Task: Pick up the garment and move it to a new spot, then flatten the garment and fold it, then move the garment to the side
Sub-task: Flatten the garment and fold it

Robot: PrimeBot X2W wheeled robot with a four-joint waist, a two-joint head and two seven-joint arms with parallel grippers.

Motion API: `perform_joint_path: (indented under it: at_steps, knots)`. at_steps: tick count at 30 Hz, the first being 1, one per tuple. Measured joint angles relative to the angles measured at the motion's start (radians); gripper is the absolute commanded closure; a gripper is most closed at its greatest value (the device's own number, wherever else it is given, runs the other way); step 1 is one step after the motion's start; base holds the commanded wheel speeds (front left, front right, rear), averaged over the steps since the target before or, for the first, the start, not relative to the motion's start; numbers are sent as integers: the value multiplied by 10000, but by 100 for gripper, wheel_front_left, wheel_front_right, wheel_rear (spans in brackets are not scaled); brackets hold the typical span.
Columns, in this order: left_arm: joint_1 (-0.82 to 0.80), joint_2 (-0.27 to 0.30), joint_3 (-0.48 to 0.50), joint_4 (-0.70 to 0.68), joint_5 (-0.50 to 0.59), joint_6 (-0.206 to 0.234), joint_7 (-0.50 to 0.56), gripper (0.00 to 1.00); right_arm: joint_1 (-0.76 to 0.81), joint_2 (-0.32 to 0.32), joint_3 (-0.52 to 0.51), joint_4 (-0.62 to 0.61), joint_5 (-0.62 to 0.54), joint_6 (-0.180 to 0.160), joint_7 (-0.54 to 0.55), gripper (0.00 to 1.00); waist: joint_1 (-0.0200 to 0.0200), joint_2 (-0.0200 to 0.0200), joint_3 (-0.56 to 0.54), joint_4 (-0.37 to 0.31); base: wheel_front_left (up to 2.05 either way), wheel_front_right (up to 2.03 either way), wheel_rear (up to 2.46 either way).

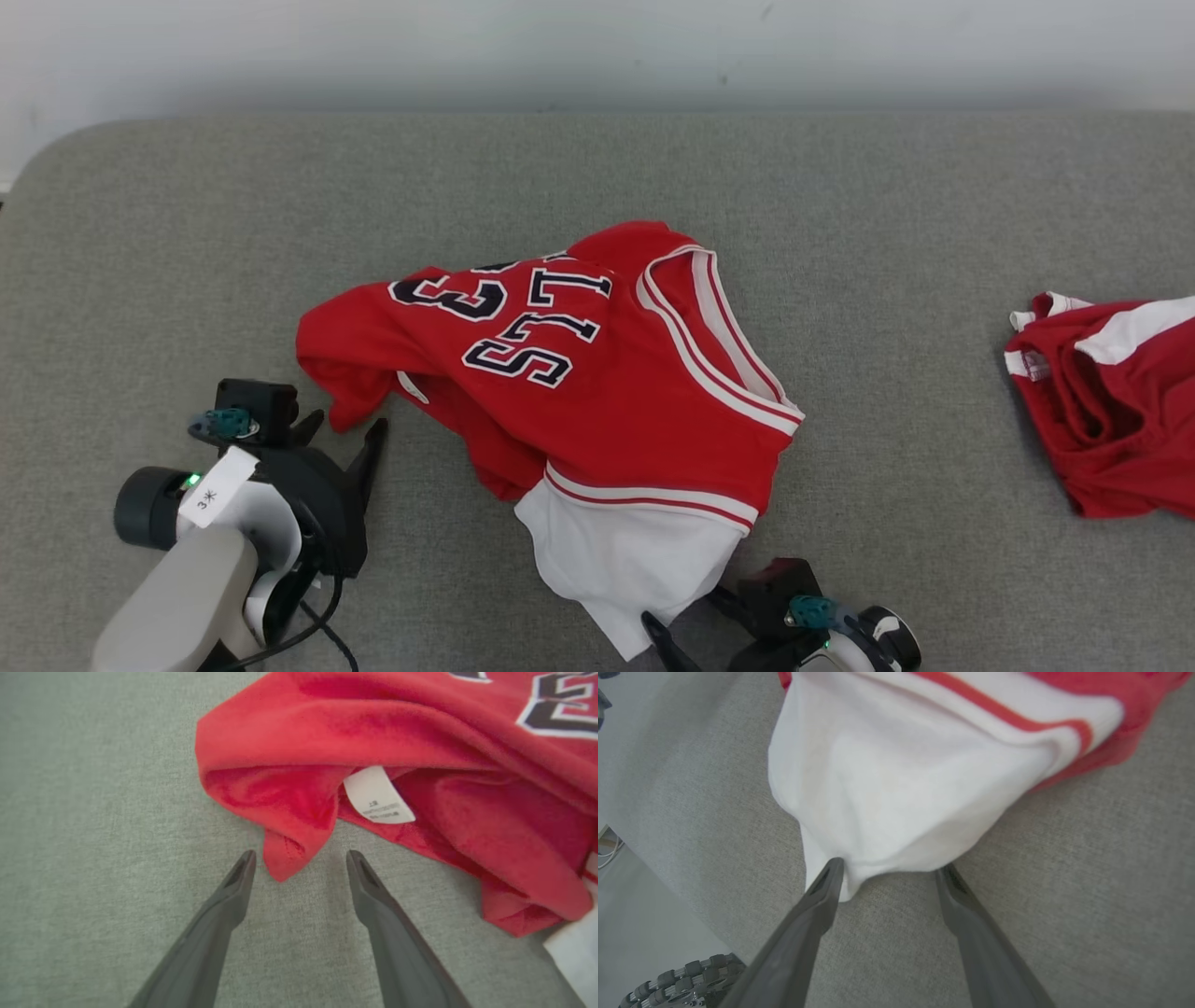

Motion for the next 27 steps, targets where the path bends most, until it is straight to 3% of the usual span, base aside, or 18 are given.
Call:
perform_joint_path:
  at_steps: [13, 14, 15, 16, 17, 18, 22, 27]
  knots:
    - [-1280, -593, 31, 1269, 90, -4, -35, 0, -477, 0, 732, -244, 880, -334, -201, 0, -1, 0, 672, -107, 0, 0, 0]
    - [-1367, -629, 27, 1352, 90, -84, -115, 27, -504, -6, 777, -245, 972, -345, -240, 0, -1, 0, 690, -82, 0, 0, 0]
    - [-1409, -635, 19, 1425, 94, -96, -146, 61, -534, -4, 813, -245, 1060, -349, -286, 0, -2, 0, 700, -59, 0, 0, 0]
    - [-1418, -637, 8, 1498, 109, -157, -207, 100, -570, -4, 821, -242, 1158, -420, -291, 23, -2, 0, 701, -35, 0, 0, 0]
    - [-1419, -660, -4, 1570, 117, -167, -215, 100, -614, -4, 830, -219, 1212, -435, -330, 76, -2, -1, 697, -10, 0, 0, 0]
    - [-1419, -702, -8, 1661, 117, -176, -288, 100, -649, -4, 849, -211, 1237, -437, -378, 100, -1, 0, 687, 16, 0, 0, 0]
    - [-1435, -773, -10, 1946, 115, -265, -481, 100, -686, -2, 727, -153, 1325, -527, -545, 100, -1, 0, 600, 90, 0, 0, 0]
    - [-1499, -777, 182, 2125, 21, -351, -1037, 100, -932, -38, -188, -456, 1453, -612, -959, 100, -2, 0, 379, 144, 0, 0, 0]
